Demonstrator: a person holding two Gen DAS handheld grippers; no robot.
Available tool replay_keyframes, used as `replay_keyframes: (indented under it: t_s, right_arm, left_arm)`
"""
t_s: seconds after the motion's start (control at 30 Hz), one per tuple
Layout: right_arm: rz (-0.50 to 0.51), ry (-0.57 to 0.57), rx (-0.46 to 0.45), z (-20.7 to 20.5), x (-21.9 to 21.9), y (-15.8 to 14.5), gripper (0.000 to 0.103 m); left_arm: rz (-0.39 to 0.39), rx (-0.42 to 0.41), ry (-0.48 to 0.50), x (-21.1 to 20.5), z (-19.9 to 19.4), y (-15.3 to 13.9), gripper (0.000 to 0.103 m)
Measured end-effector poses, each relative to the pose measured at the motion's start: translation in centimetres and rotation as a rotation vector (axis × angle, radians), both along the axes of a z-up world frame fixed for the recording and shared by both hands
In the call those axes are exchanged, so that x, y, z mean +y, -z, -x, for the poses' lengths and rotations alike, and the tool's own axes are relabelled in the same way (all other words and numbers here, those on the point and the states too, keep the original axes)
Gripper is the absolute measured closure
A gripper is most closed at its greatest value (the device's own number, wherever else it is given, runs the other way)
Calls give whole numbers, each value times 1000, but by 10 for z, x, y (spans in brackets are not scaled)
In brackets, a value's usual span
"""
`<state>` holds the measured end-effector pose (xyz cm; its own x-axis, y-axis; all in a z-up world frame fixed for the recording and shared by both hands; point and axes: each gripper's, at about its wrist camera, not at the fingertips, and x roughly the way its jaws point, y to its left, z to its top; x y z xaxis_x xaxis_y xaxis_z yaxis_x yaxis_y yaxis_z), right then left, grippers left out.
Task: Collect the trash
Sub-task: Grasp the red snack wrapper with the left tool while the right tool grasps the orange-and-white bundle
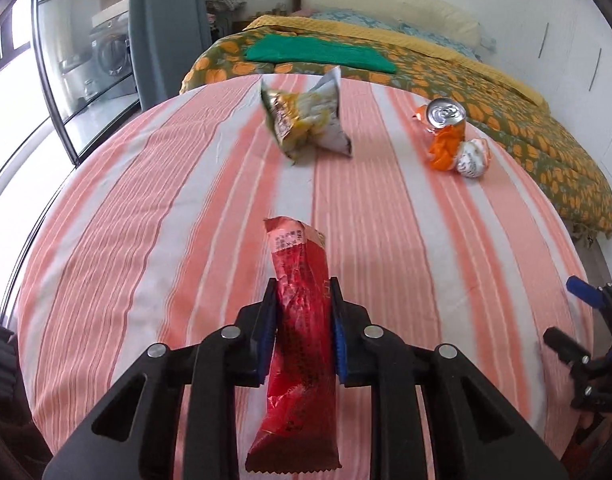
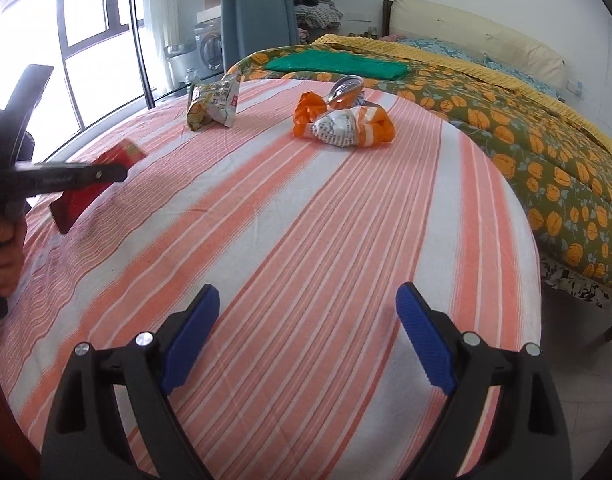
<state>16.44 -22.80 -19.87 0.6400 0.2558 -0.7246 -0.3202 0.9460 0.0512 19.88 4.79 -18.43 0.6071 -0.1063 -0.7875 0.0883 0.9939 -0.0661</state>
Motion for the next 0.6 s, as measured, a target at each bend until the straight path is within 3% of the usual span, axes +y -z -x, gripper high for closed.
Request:
replay_keyframes:
  t_s: [0.07,0.13,0.17,0.3,0.37,0.5,0.6]
  right_arm:
    - [-26,36,-11,2,-7,-1,15]
    - [-53,73,-7,3,-14,0,15]
    - [-61,87,11,3,-17,3,15]
    - [-47,100,48,1,-18,6,12]
    - [-9,102,91,-9,-10,4,11]
    - [-69,92,181,-43,-5,-2,11]
    - [-96,103,131,-91,-9,-20,11]
  left_arm:
    - [11,-1,6,3,-1,3,73]
    - [-16,-5,12,1,-2,8,41]
    - [-38,-5,1,0,-2,10,33]
    - [-56,-4,-12,-1,-2,9,13]
    - [-42,21,-38,4,-4,12,12]
    - [-38,35,-29,3,-6,14,7]
    - [-74,45,-19,-4,-8,16,6]
